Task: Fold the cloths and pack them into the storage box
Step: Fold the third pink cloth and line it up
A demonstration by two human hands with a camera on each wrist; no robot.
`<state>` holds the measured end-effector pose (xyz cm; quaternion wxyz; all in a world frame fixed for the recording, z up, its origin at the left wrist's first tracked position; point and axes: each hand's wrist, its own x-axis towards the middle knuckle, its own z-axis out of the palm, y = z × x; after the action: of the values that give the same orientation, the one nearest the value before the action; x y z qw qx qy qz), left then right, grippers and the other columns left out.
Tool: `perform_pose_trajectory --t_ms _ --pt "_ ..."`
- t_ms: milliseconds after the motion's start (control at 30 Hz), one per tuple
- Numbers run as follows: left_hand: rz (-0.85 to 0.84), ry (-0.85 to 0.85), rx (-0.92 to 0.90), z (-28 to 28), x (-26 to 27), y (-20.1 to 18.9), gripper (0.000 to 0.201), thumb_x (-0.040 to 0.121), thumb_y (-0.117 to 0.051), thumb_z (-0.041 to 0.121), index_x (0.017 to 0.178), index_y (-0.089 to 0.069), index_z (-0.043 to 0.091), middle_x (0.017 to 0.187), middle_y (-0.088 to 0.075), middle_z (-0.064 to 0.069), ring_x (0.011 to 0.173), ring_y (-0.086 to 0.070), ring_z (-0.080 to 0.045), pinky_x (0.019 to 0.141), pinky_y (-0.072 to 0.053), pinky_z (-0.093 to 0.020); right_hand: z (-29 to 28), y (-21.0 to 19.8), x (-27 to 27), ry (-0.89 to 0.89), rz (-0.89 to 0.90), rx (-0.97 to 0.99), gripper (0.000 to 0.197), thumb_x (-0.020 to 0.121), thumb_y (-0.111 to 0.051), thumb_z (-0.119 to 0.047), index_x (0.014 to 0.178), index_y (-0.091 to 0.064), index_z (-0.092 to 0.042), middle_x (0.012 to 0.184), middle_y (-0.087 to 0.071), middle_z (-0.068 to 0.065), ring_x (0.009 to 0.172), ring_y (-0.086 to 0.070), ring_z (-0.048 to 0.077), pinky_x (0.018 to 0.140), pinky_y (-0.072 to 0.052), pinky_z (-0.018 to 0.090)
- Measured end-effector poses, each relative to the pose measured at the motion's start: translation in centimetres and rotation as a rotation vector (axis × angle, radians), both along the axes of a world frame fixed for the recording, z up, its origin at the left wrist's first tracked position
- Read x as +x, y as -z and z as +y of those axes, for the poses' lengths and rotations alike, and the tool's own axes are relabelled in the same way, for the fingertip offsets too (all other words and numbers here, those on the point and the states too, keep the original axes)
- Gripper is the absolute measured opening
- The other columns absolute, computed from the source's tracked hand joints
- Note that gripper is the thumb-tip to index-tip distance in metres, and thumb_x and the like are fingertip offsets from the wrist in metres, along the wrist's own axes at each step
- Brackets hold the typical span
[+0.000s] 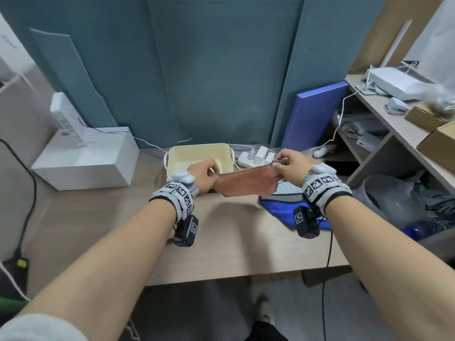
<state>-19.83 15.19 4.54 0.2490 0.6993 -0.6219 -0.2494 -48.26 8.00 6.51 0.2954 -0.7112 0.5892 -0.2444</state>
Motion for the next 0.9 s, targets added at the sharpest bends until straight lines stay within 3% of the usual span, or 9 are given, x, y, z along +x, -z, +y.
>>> perform_pose_trajectory --t_ms 67,133,200,367,433,567,733,800,900 --pt "-0.019 0.123 0.139 1.0 0.6 0.5 0.013 0.073 -0.067 0.013 0.079 -0.066 0.025 0.065 -0.07 0.005 0.063 -0.066 -0.015 0.062 -0.051 -0.024 1.0 0.7 -0.2 -0.043 0.041 0.056 0.016 0.09 -0.072 -0.011 0.079 -0.061 -0.015 0.073 -0.065 0.005 0.064 -0.063 0.026 0.044 -0.052 0.019" --pt "-0.028 0.2 0.226 1.8 0.9 1.1 0.008 0.074 -0.067 0.017 0.079 -0.065 0.023 0.062 -0.072 0.001 0.056 -0.068 -0.012 0.066 -0.057 -0.03 1.8 1.3 -0.7 -0.06 0.065 0.148 0.014 0.092 -0.07 -0.01 0.081 -0.06 -0.012 0.066 -0.068 0.005 0.053 -0.066 0.024 0.035 -0.041 0.015" --pt "-0.033 0.217 0.238 2.2 1.0 1.6 0.006 0.076 -0.065 0.02 0.081 -0.065 0.023 0.063 -0.073 0.0 0.056 -0.068 -0.012 0.067 -0.058 -0.032 2.5 2.2 -1.1 -0.049 0.017 0.264 0.012 0.095 -0.066 -0.006 0.085 -0.059 -0.007 0.054 -0.066 0.002 0.039 -0.064 0.017 0.032 -0.04 0.02" --pt "-0.058 0.116 0.109 1.8 0.5 2.1 0.012 0.077 -0.068 0.017 0.078 -0.063 0.028 0.072 -0.07 0.007 0.075 -0.068 -0.018 0.07 -0.055 -0.03 2.6 3.3 -0.9 0.041 -0.136 0.292 0.018 0.099 -0.063 -0.003 0.083 -0.056 -0.011 0.074 -0.068 0.016 0.049 -0.067 0.013 0.048 -0.058 0.027" --pt "-0.068 0.069 0.064 1.3 0.5 2.0 0.011 0.079 -0.068 0.018 0.081 -0.064 0.028 0.079 -0.07 0.008 0.077 -0.066 -0.017 0.07 -0.053 -0.029 1.9 3.2 -0.6 0.058 -0.167 0.248 0.02 0.098 -0.062 0.0 0.081 -0.058 -0.01 0.076 -0.069 0.014 0.054 -0.069 0.011 0.053 -0.06 0.024" --pt "-0.018 0.008 0.007 0.6 0.9 1.0 0.011 0.083 -0.069 0.02 0.08 -0.064 0.029 0.081 -0.069 0.008 0.076 -0.061 -0.015 0.066 -0.043 -0.024 1.0 1.9 -0.4 0.061 -0.153 0.16 0.026 0.092 -0.07 -0.001 0.073 -0.061 -0.017 0.072 -0.067 0.005 0.074 -0.07 0.028 0.076 -0.065 0.044" --pt "-0.018 0.049 0.027 1.6 1.4 0.5 0.009 0.082 -0.071 0.018 0.083 -0.066 0.026 0.083 -0.07 0.005 0.078 -0.062 -0.018 0.071 -0.047 -0.027 2.0 2.0 -0.7 0.065 -0.099 0.149 0.028 0.086 -0.074 -0.003 0.069 -0.064 -0.023 0.079 -0.075 0.015 0.086 -0.075 0.04 0.085 -0.061 0.056" --pt "-0.015 0.089 0.085 3.1 1.4 1.4 0.009 0.083 -0.073 0.019 0.083 -0.067 0.024 0.08 -0.07 0.003 0.075 -0.062 -0.019 0.067 -0.046 -0.025 3.9 3.3 -0.7 0.069 -0.08 0.193 0.023 0.085 -0.075 -0.006 0.07 -0.066 -0.022 0.082 -0.077 0.014 0.084 -0.076 0.036 0.086 -0.062 0.052" --pt "-0.007 0.162 0.165 6.0 1.0 3.9 0.008 0.085 -0.075 0.018 0.085 -0.068 0.022 0.076 -0.071 0.003 0.069 -0.061 -0.013 0.057 -0.041 -0.015 7.7 6.5 -1.0 0.054 -0.032 0.259 0.021 0.087 -0.072 -0.005 0.073 -0.065 -0.019 0.077 -0.075 0.009 0.069 -0.068 0.024 0.072 -0.059 0.035"
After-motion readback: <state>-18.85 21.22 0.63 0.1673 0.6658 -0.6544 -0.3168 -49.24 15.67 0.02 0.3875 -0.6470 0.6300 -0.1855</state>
